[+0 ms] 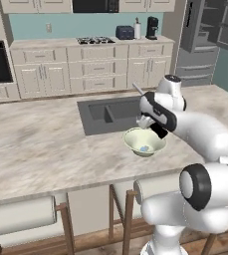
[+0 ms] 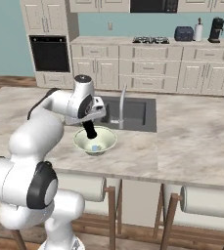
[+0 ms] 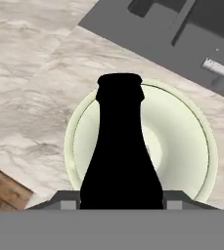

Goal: Open the fridge, grab two sodas, and place both sodas inside the bowl with ice on the dining counter.

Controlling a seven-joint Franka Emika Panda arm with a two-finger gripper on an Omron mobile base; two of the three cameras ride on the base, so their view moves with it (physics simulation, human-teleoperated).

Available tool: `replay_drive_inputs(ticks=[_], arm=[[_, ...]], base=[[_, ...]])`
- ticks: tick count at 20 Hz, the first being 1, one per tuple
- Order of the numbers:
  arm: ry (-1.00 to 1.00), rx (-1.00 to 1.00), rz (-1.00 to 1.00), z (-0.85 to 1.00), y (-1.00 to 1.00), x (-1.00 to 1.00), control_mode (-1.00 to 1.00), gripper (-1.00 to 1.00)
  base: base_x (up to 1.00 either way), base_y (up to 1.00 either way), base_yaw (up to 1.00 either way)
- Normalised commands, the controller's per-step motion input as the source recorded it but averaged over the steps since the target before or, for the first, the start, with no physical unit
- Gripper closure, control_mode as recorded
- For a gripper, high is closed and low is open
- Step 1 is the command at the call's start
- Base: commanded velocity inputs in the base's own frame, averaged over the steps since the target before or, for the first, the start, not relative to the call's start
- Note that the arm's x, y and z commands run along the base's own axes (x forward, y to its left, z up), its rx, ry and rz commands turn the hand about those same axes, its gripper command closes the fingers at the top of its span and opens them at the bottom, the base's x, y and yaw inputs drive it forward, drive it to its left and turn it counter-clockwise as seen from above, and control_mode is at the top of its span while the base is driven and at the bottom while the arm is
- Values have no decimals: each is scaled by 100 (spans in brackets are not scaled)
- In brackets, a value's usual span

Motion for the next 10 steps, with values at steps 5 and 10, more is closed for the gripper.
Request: replay_drive_inputs(ticks=[5,10], arm=[[17,-11,10,-33,0,27,-100,100],[1,-1,8,-42,-2,9,-100,100]], base=[[0,0,0],[0,0,0]])
